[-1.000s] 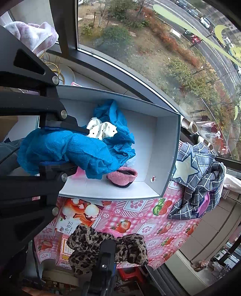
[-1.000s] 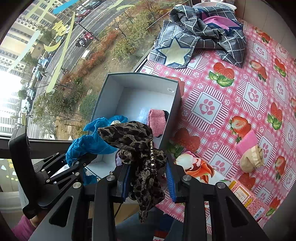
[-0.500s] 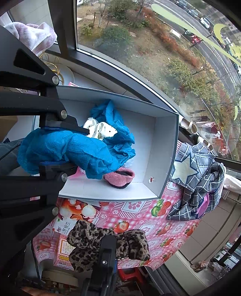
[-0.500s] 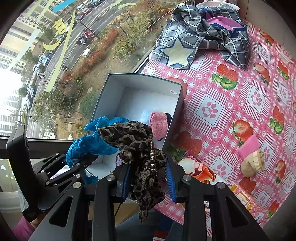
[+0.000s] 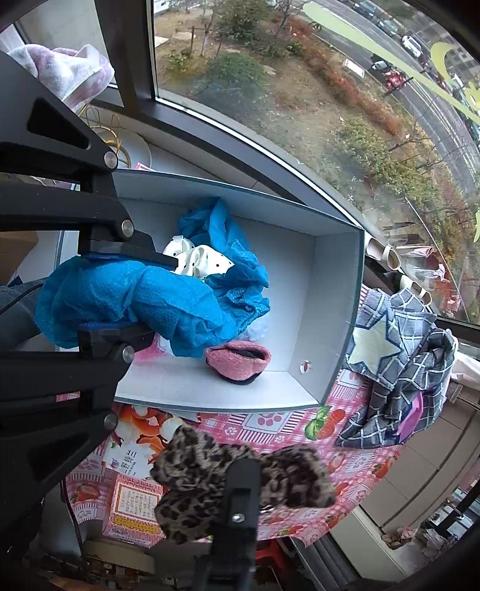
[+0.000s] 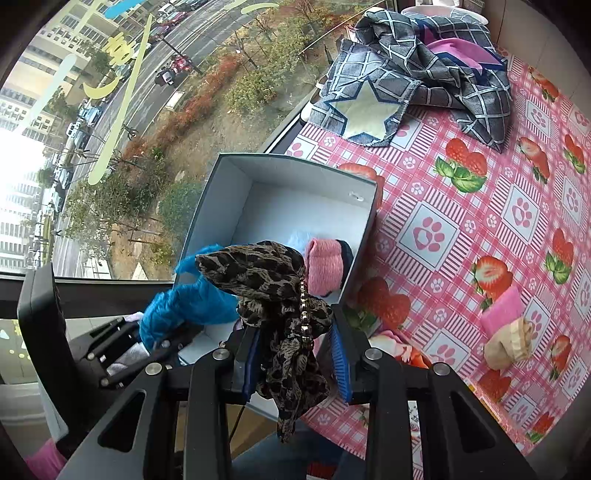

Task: Organize soft objects
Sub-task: 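Open the left tool to drop the blue cloth while the right tool drops the leopard-print item, then move both tools down toward the pink sponge and beige knit item on the table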

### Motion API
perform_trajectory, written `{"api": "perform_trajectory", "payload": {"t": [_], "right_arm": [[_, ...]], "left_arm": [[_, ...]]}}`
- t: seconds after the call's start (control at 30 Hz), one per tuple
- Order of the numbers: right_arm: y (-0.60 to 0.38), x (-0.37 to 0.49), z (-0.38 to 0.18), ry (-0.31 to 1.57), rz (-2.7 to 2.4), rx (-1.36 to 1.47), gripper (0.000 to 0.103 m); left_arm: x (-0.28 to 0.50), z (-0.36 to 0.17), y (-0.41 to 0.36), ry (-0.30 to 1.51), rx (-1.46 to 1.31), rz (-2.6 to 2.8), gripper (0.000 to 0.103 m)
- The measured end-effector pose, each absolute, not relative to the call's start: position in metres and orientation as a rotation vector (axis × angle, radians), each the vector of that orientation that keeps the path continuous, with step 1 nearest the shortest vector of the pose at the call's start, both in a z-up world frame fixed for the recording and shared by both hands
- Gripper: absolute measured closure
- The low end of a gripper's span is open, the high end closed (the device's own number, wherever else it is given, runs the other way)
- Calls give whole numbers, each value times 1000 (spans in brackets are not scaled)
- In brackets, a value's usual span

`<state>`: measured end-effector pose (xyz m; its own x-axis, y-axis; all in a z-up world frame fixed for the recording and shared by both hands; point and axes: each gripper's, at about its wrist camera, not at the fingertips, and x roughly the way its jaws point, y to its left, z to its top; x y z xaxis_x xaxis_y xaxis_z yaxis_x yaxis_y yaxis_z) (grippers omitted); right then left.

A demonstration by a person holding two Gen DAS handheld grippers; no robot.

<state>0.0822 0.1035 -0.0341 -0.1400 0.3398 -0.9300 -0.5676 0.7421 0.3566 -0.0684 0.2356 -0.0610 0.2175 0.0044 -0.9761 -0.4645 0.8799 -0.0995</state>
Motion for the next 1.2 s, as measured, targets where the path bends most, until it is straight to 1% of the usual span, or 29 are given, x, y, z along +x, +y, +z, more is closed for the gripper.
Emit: {"api": "perform_trajectory", "payload": {"t": [0.37,0.43,0.47,0.5,0.53,0.57,0.6,0.67,0.7,0.73,0.77,0.8,0.83,1.2], "right_arm": [[133,86,-50,1541,816,-225,69],[135,87,-52,1544,818,-226,69],[137,88,-53,1549,822,-224,69],[139,88,-53,1551,829,-219,65],[140,89,-54,1553,837,-214,61],[141,89,-53,1550,838,-214,53],[142,89,-52,1547,839,-213,50],[141,90,-50,1544,842,-204,49],[140,91,-50,1545,838,-203,35],[138,92,-48,1540,826,-199,26],[135,93,-46,1527,817,-189,14],[131,94,-43,1517,808,-177,13],[128,96,-42,1519,801,-168,13],[72,117,-31,1563,692,-14,13]], "left_arm": [[-68,-72,229,1355,-402,340,78],[-71,-71,228,1351,-404,336,77],[-71,-71,227,1349,-404,330,70],[-72,-70,226,1346,-404,329,57],[-73,-69,226,1342,-403,334,49],[-74,-68,226,1337,-403,339,33],[-74,-67,225,1332,-403,341,22],[-73,-65,223,1325,-399,344,20],[-72,-65,222,1320,-396,346,18],[-72,-65,221,1316,-396,348,17],[-71,-65,221,1318,-395,351,12],[-71,-65,220,1319,-394,354,4],[-71,-64,220,1318,-390,361,0],[-59,-52,211,1303,-363,373,0]]}}
